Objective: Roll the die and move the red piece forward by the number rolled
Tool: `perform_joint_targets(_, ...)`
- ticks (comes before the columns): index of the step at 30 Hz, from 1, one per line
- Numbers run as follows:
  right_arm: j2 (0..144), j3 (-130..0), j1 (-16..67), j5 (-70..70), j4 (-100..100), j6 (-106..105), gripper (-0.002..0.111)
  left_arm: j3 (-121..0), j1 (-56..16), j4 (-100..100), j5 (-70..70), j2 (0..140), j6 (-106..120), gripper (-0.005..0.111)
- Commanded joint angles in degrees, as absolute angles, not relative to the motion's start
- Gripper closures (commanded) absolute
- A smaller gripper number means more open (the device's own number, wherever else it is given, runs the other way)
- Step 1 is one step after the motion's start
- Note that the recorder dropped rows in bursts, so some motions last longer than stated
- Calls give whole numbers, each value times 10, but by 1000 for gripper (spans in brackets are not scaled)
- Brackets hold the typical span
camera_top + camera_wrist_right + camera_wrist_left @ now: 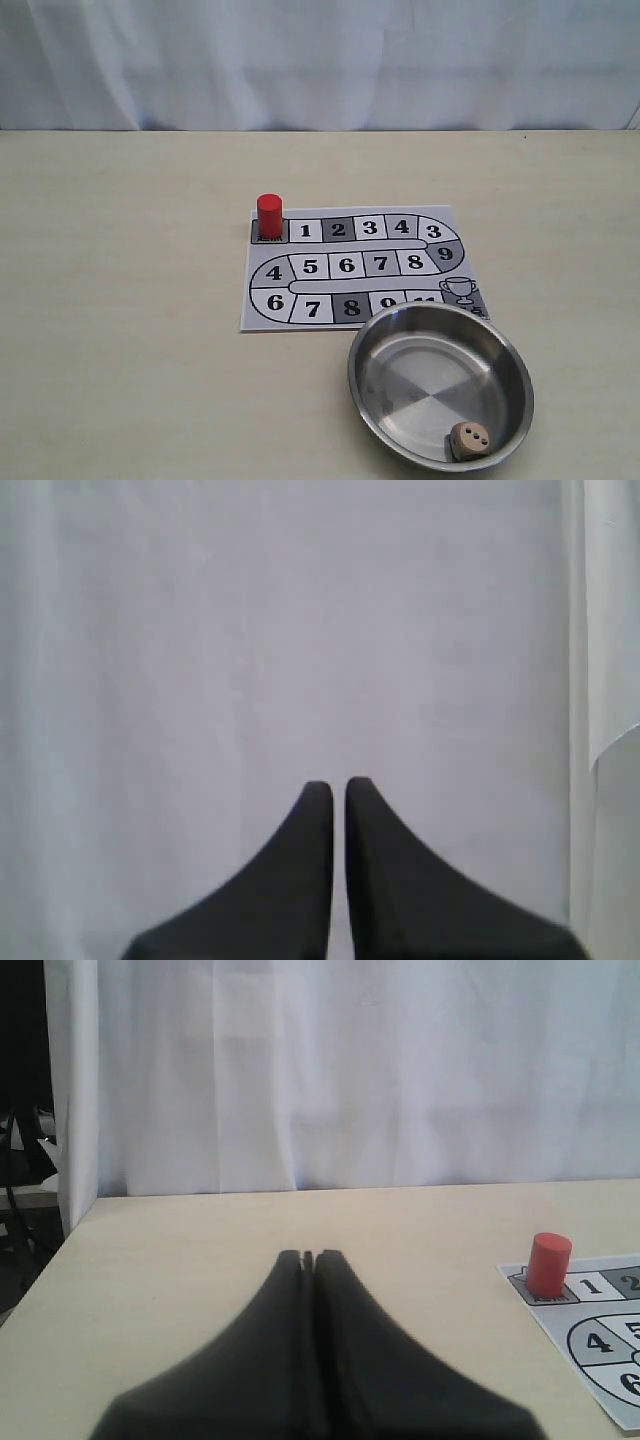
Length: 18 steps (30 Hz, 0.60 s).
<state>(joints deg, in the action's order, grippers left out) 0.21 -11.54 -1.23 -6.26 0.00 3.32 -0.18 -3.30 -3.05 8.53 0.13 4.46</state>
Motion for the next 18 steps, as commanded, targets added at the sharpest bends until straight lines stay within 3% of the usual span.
perform_joint_targets(1,0,-154,-11,-35,37,66,104,0,-34,-31,82,0,42,107)
perform_joint_targets(7,27,-224,-11,116,4,65,104,0,-34,-31,82,0,42,107)
perform_joint_targets(18,124,-240,-11,170,-39,52,104,0,-34,-31,82,0,42,107)
